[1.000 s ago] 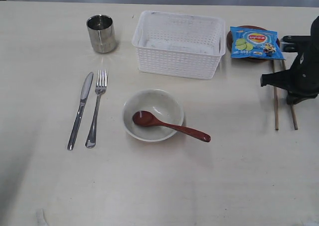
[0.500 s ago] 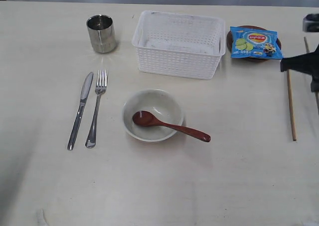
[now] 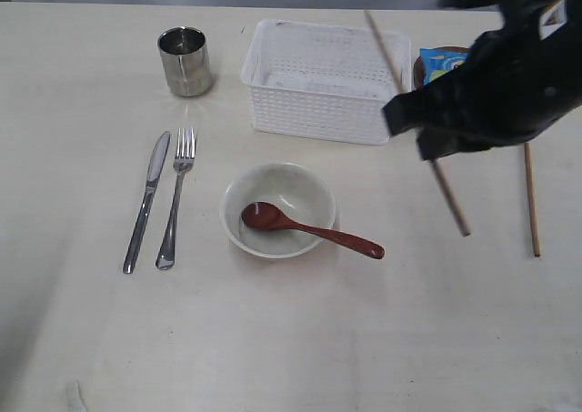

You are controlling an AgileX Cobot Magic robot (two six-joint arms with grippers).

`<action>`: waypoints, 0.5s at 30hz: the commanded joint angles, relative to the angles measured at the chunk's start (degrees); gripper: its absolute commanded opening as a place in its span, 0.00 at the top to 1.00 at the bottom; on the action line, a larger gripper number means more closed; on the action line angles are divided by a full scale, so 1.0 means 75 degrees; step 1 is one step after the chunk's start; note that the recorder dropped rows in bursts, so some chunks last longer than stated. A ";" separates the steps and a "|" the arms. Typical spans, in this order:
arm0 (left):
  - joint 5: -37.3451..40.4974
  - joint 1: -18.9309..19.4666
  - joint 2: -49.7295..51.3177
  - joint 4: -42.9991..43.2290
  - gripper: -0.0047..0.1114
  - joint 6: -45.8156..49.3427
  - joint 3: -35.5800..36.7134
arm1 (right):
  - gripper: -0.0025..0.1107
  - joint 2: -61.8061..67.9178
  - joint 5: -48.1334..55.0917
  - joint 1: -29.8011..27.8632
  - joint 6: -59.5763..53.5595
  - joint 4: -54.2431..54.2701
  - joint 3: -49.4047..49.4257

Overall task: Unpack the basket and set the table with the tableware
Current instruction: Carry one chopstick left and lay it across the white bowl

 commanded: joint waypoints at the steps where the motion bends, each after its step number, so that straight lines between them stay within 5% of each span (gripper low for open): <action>1: -0.0013 -0.0044 -0.0025 0.0005 0.96 0.0011 0.0025 | 0.98 0.0304 -0.0516 0.1386 0.0322 0.0362 -0.0007; 6: -0.0013 -0.0044 -0.0025 0.0005 0.96 0.0011 0.0025 | 0.98 0.1343 -0.1472 0.2299 0.0516 0.0399 -0.0007; 15: -0.0013 -0.0044 -0.0025 0.0005 0.96 -0.0003 0.0025 | 0.98 0.3043 -0.2244 0.2347 0.0770 0.0563 -0.0007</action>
